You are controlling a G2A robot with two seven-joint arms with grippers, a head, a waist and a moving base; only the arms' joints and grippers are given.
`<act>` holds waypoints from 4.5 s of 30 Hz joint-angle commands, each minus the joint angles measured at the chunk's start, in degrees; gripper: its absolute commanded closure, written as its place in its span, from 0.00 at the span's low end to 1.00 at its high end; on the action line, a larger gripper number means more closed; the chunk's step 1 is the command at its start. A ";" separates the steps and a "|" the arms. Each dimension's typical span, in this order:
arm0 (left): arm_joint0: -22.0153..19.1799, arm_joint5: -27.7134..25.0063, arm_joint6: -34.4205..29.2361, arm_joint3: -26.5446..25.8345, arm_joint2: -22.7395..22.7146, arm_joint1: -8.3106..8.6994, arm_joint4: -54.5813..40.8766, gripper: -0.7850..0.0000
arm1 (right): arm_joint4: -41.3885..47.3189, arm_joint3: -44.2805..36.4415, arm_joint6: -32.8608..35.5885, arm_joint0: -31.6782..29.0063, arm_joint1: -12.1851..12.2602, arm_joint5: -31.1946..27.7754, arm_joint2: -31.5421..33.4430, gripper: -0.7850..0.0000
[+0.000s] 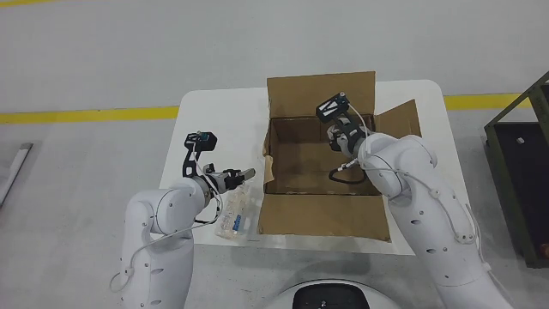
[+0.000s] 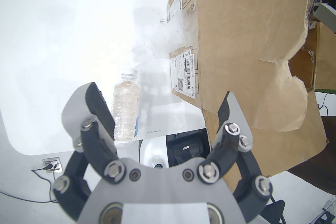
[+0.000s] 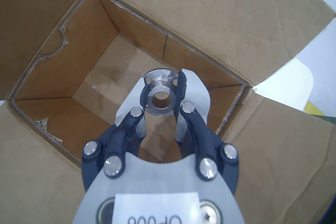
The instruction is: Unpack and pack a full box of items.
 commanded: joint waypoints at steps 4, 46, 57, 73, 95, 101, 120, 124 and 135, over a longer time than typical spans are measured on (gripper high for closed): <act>0.00 0.00 0.00 0.00 0.00 0.00 0.00 0.00 | -0.25 0.09 -0.59 -0.39 0.20 0.19 0.02 0.00; 0.00 0.00 0.00 0.00 0.00 0.00 0.00 0.00 | 8.50 29.47 3.82 12.68 -2.42 -1.68 -12.57 0.00; 0.00 0.00 0.00 0.00 0.00 0.00 0.00 0.00 | 7.25 32.39 4.34 13.69 -2.79 -0.26 -14.75 0.18; 0.00 0.00 0.00 0.00 0.00 0.00 0.00 0.00 | 9.99 41.92 1.53 18.09 -4.27 0.80 -17.26 0.25; 0.00 0.00 0.00 0.00 0.00 0.00 0.00 0.00 | 10.99 49.18 -1.87 20.90 -5.12 2.92 -17.80 0.54; 0.00 0.00 0.00 0.00 0.00 0.00 0.00 0.00 | 10.95 49.71 -2.21 21.03 -5.13 3.16 -17.68 0.53; 0.00 0.00 0.00 0.00 0.00 0.00 0.00 0.00 | 11.10 52.25 -3.48 21.68 -5.68 3.20 -18.49 0.58; 0.00 0.00 0.00 0.00 0.00 0.00 0.00 0.00 | 11.08 52.58 -3.53 22.06 -5.95 3.08 -18.98 0.58; 0.00 0.00 0.00 0.00 0.00 0.00 0.00 0.00 | 11.07 54.54 -4.09 22.93 -6.35 3.30 -19.37 0.60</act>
